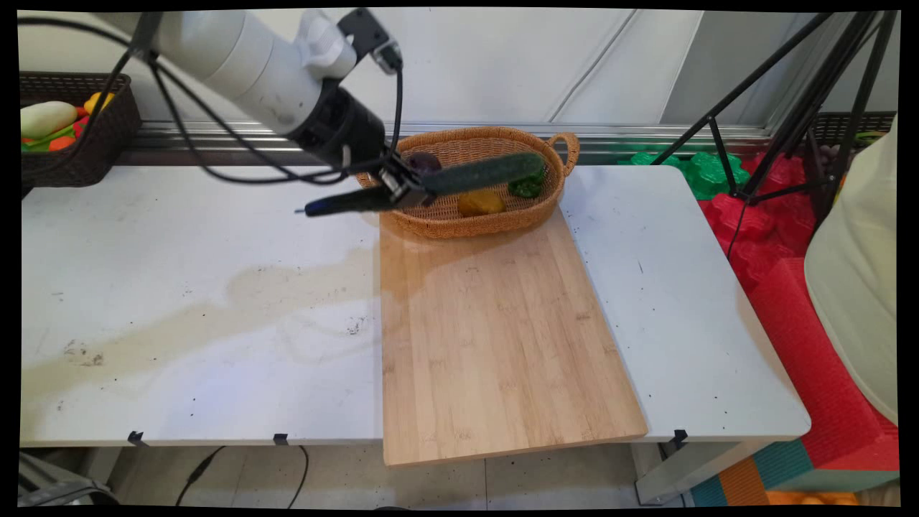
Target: Place the picked object on the cutting board
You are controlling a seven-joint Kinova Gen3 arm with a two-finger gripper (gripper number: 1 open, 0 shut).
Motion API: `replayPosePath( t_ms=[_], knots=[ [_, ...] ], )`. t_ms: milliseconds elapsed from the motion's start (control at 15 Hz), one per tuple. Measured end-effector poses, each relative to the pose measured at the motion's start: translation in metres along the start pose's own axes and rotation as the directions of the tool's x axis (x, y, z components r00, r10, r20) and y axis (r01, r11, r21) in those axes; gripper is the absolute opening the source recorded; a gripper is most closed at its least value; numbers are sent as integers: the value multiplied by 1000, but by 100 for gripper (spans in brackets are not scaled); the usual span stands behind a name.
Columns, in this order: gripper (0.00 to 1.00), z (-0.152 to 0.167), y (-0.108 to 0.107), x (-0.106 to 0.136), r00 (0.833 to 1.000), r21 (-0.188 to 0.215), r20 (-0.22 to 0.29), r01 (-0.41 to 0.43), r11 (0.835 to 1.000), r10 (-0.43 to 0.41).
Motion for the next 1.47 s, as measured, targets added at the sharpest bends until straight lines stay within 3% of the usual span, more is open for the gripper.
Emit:
replayPosePath(
  t_ms=[467, 1467],
  knots=[
    [0, 21, 22, -24, 1000, -17, 1, -21, 1000, 21],
    [0, 141, 23, -53, 997, -67, 39, -61, 996, 63]
  ],
)
